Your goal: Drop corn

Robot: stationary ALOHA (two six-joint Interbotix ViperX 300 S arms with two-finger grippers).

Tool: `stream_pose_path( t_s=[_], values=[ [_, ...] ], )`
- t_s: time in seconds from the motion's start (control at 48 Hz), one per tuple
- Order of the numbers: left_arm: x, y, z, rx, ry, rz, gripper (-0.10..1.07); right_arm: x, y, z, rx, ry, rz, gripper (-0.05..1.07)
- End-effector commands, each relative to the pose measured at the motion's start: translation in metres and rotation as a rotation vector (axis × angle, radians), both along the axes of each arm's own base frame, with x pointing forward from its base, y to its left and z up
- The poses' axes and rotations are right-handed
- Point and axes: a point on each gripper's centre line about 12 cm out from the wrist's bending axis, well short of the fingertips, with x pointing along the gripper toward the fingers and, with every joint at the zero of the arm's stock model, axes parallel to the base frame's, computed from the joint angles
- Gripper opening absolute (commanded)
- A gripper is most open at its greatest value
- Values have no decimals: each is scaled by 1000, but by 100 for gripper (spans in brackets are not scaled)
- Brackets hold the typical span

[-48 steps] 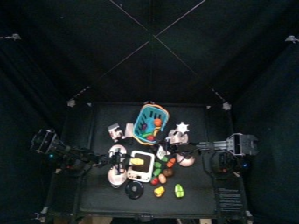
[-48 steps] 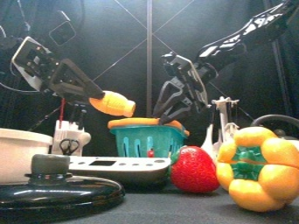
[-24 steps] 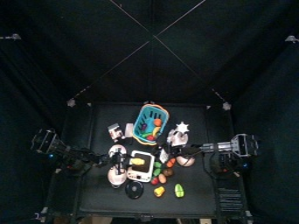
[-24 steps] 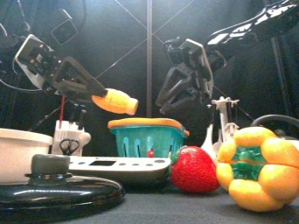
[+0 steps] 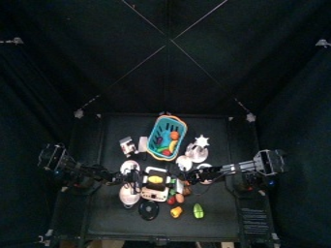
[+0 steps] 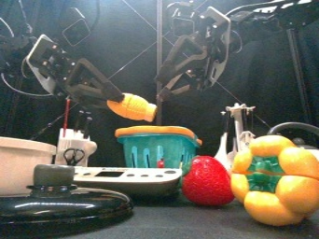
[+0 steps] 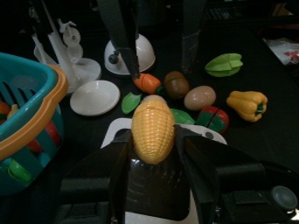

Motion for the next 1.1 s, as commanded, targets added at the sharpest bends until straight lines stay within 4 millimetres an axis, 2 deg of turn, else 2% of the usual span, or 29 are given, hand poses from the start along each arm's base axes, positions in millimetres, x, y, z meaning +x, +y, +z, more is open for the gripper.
stream_pose_path(
  t_s=[0.0, 0.104, 0.271, 0.479, 0.542, 0.875, 1.083],
  values=[
    [8, -2, 10, -5, -36, -1, 59, 8, 2, 10, 1, -30, 6, 96],
    [10, -3, 12, -6, -44, -4, 59, 15, 2, 6, -7, -20, 6, 102],
    [14, -6, 14, -3, -51, -13, 59, 24, 2, -3, -30, -3, 18, 102],
    [18, -7, 13, -4, -48, -14, 59, 31, 0, -5, -35, 2, 7, 100],
    [18, -7, 14, -4, -50, -14, 59, 31, -1, -5, -34, 2, 6, 97],
    [18, -6, 16, -15, -56, -8, 61, 30, -1, -6, -21, 6, -2, 68],
    [18, -4, 15, -26, -55, 2, 77, 30, 1, -8, -19, 11, 1, 61]
  ],
)
